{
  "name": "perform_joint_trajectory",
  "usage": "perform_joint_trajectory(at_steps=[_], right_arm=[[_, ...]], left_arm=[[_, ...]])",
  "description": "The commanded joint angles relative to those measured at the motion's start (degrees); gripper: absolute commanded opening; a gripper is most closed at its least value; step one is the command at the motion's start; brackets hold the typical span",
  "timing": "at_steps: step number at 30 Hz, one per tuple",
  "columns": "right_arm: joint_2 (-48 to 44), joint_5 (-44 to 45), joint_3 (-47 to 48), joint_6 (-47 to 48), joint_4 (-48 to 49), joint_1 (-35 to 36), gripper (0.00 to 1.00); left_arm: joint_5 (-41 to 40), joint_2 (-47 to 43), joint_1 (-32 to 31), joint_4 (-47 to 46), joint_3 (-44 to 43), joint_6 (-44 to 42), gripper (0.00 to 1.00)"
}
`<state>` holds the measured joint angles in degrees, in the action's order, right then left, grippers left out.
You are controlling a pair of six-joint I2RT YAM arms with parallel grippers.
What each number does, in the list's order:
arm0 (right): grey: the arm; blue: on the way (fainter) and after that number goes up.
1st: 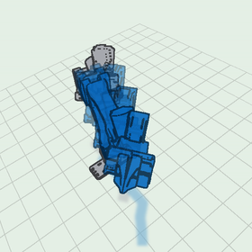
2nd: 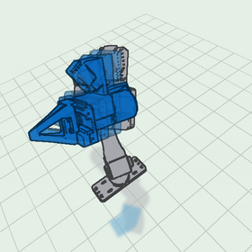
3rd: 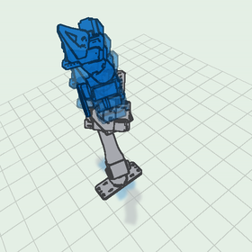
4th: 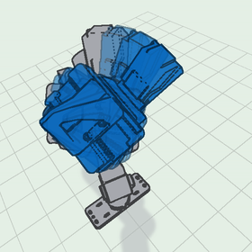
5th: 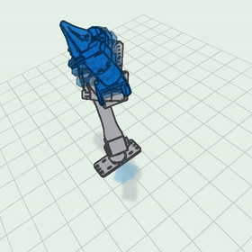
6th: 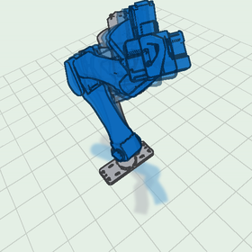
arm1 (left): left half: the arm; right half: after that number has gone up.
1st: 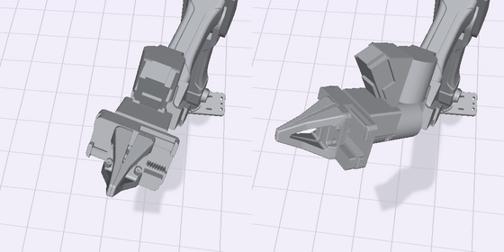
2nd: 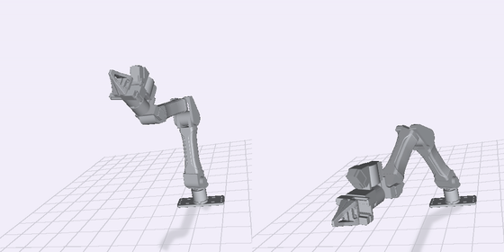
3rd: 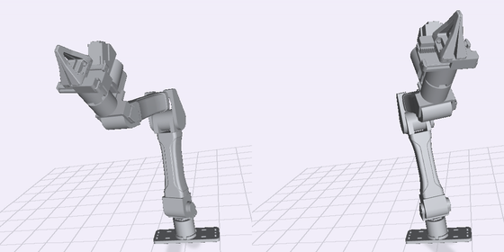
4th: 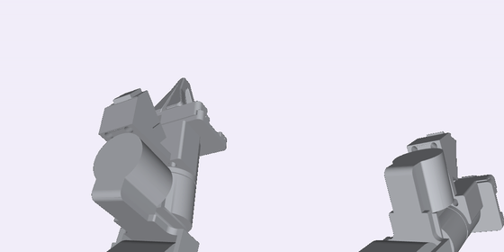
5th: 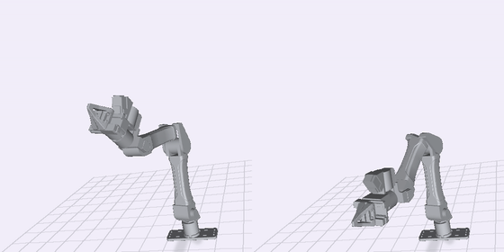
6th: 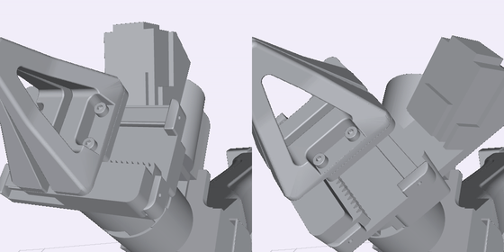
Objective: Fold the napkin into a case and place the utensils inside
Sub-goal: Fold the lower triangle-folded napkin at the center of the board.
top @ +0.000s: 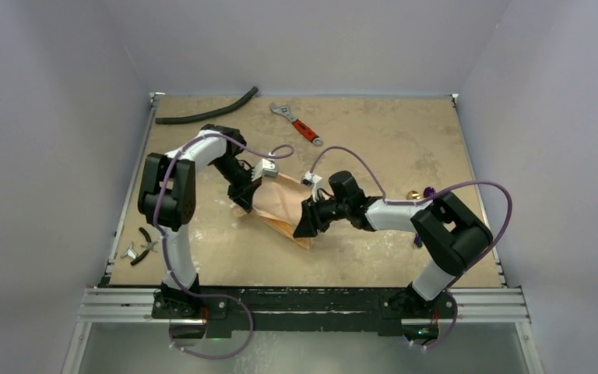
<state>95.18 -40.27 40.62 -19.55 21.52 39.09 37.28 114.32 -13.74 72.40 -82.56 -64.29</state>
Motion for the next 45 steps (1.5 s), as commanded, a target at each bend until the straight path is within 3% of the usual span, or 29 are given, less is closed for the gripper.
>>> perform_joint_trajectory(at_steps=[1, 8, 15, 17, 18, 19, 20, 23, 27, 30, 37, 45], right_arm=[[-3.6, 4.5, -2.0, 0.3, 1.5, 0.3, 0.42], [-1.9, 4.2, -1.7, 0.1, 1.5, 0.2, 0.09], [0.5, 2.2, 0.5, -0.9, 1.0, -1.6, 0.0], [1.3, 1.6, 0.9, -1.3, 1.2, -3.0, 0.0], [2.0, 1.2, 1.1, -1.6, 1.2, -3.8, 0.0], [2.8, 0.6, 1.4, -1.8, 1.0, -4.6, 0.0], [3.6, 0.1, 1.7, -1.9, 1.1, -5.3, 0.0], [5.4, -1.0, 2.2, -2.8, 1.8, -6.2, 0.0], [7.6, -2.1, 2.7, -3.4, 2.1, -6.7, 0.0], [9.0, -2.8, 2.5, -4.0, 2.5, -7.2, 0.0], [9.1, -3.0, 3.2, -3.8, 0.9, -8.9, 0.0], [9.1, -4.1, 3.7, -3.4, 0.1, -9.8, 0.0]], left_arm=[[4.0, 2.7, -0.6, 1.5, -4.3, 4.7, 0.0], [5.8, 6.8, -0.7, 5.4, -10.8, 7.8, 0.0], [5.3, 7.3, -1.0, 5.8, -15.9, 11.0, 0.0], [4.7, 6.9, -1.0, 5.5, -17.3, 12.0, 0.16], [4.4, 6.8, -1.0, 5.5, -17.9, 12.1, 0.34], [4.1, 6.8, -0.9, 5.8, -18.6, 11.9, 0.4], [3.9, 6.9, -1.0, 6.0, -19.2, 11.5, 0.42], [3.8, 7.1, -1.0, 5.5, -20.9, 11.5, 0.62], [5.2, 7.8, -2.1, 2.4, -22.7, 12.7, 0.75], [5.4, 10.5, -4.7, 1.5, -27.3, 13.6, 0.76], [5.3, 19.1, -8.3, 0.1, -34.9, 14.9, 0.65], [2.2, 23.2, -8.8, -2.9, -35.0, 17.0, 0.55]])
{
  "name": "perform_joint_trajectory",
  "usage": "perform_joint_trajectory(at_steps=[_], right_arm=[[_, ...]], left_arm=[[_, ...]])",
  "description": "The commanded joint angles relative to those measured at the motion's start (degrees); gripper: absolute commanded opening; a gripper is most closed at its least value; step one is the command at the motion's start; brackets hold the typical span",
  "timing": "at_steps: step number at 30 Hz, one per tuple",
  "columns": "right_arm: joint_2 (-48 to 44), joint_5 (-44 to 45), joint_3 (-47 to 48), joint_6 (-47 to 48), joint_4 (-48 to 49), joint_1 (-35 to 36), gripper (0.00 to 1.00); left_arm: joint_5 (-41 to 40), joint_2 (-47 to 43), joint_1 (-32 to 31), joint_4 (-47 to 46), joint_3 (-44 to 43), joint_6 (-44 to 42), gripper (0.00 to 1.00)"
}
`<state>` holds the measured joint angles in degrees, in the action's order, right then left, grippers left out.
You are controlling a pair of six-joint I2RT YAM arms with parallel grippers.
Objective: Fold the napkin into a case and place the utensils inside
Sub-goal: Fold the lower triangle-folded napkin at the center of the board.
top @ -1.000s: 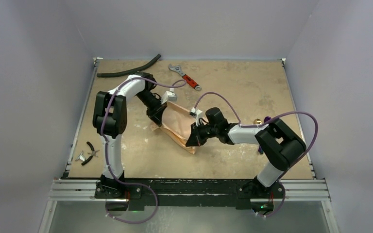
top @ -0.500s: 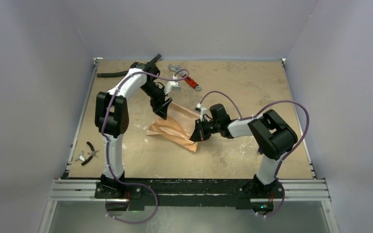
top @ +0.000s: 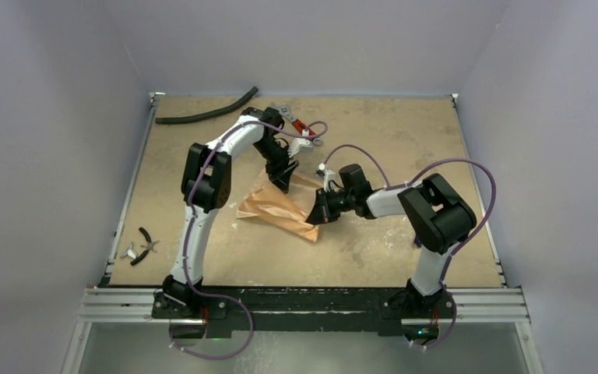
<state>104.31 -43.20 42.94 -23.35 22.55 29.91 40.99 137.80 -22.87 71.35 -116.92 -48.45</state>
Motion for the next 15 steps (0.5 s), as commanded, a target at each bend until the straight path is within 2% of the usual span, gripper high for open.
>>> perform_joint_trajectory(at_steps=[1, 6, 10, 15], right_arm=[[0.0, -1.6, 1.4, 0.0, -0.7, -0.8, 0.0], [0.4, -2.9, 2.3, -1.1, -0.1, -1.8, 0.0], [0.9, -3.3, 3.3, -1.7, -0.3, -2.8, 0.0], [3.3, 0.1, 4.4, -1.6, -2.5, -3.7, 0.0]], left_arm=[[-1.8, -0.1, 0.4, -1.9, -0.2, 1.1, 0.54], [-0.9, 1.3, 0.8, 1.4, -0.1, -0.5, 0.51], [-1.4, 3.0, 0.7, 5.1, -0.4, -2.5, 0.43], [-1.8, 1.0, 0.7, 3.8, 2.7, -3.4, 0.42]])
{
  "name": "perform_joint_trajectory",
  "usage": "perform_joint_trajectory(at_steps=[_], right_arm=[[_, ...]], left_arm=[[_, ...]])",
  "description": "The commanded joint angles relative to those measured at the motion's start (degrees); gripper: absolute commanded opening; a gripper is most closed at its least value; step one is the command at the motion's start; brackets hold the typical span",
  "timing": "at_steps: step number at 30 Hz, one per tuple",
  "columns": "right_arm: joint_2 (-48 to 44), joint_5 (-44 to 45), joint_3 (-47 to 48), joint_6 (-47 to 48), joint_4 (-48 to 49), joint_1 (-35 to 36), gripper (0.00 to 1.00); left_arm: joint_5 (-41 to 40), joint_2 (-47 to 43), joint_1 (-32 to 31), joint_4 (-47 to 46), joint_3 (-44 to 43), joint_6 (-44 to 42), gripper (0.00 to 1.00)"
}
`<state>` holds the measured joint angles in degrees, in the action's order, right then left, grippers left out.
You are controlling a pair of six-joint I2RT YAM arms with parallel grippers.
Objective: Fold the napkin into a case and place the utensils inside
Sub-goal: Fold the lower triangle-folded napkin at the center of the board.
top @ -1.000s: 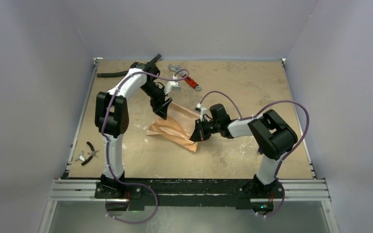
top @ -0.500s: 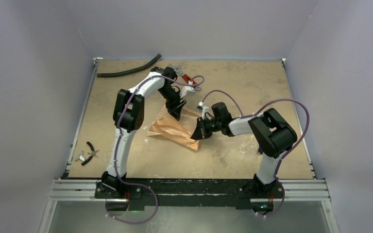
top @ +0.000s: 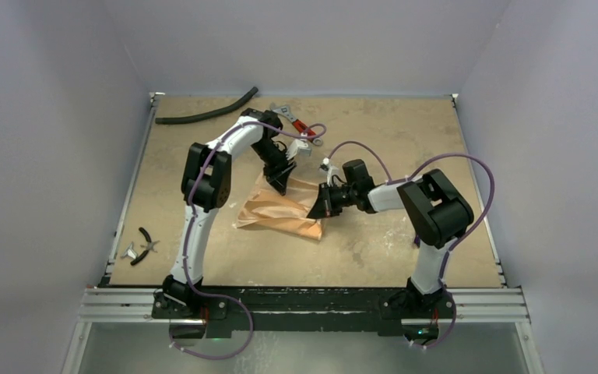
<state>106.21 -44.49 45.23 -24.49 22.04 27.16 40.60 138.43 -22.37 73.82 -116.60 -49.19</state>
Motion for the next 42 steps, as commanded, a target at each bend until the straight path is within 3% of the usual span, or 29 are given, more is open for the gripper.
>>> perform_joint_trajectory(at_steps=[1, 5, 10, 19, 27, 30, 35, 42], right_arm=[[1.8, 2.3, 2.3, -0.7, -2.4, -1.0, 0.0], [2.2, 7.3, 3.1, 0.7, -5.3, -1.1, 0.0], [0.7, 10.5, 2.6, 2.6, -7.7, -1.1, 0.0], [-0.1, 10.0, 2.2, 2.8, -7.5, -1.1, 0.0], [1.0, 10.5, 2.5, 3.2, -9.0, -1.1, 0.0], [0.6, 10.5, 2.1, 2.9, -9.2, -1.1, 0.0], [-0.5, 10.2, 1.3, 2.3, -8.7, -1.1, 0.0], [-0.7, 9.7, 0.9, 2.0, -7.9, -1.1, 0.0]], left_arm=[[-1.4, 0.3, 0.2, 1.4, 2.4, -2.7, 0.42], [-1.5, 0.0, 0.3, 2.1, 1.5, -3.0, 0.44], [-0.2, -1.0, 0.5, 3.7, -3.1, -0.3, 0.56], [0.1, -7.6, -0.8, 3.9, 2.6, -2.8, 0.57], [-1.1, -14.5, -1.0, 8.4, 1.3, -4.8, 0.56], [-5.0, -20.3, -1.0, 8.3, 8.7, -7.5, 0.54], [-13.1, -27.8, -1.8, 7.2, 25.2, -12.7, 0.42], [-19.7, -33.5, -3.7, -4.7, 39.5, -8.9, 0.41]])
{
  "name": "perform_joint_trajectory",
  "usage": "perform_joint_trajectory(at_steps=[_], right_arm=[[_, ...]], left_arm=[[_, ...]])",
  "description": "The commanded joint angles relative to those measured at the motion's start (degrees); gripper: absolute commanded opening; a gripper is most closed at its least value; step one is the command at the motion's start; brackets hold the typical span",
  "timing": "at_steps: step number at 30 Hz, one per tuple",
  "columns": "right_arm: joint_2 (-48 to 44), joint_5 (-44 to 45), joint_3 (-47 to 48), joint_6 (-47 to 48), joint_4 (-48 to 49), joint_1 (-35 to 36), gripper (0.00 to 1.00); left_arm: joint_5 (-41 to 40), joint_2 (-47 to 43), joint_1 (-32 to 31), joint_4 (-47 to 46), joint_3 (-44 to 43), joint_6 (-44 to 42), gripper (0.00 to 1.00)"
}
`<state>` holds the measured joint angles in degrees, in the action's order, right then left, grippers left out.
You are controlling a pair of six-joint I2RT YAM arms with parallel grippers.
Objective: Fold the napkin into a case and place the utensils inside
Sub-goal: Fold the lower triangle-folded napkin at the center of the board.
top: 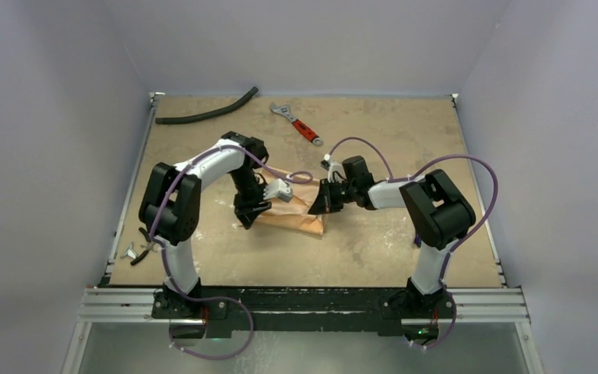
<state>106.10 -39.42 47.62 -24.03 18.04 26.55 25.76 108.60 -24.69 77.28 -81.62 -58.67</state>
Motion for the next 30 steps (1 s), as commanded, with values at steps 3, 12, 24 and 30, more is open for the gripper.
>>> perform_joint_trajectory(at_steps=[3, 12, 24, 30], right_arm=[[-0.6, 4.3, -1.5, 1.7, -4.1, -0.5, 0.0], [-0.6, 3.6, -2.0, 1.8, -3.7, -0.5, 0.0], [-0.4, 2.4, -2.1, 1.8, -3.6, -0.5, 0.0], [0.1, 2.3, -2.0, 1.7, -3.4, -0.5, 0.0]], left_arm=[[-6.8, -5.1, -3.1, -13.9, 7.2, 3.4, 0.45], [-11.7, -5.3, -7.0, -24.1, 8.9, 11.2, 0.46], [-17.2, -5.1, -9.1, -24.9, 9.8, 12.6, 0.19], [-17.1, -5.3, -9.2, -22.0, 6.4, 12.4, 0.08]])
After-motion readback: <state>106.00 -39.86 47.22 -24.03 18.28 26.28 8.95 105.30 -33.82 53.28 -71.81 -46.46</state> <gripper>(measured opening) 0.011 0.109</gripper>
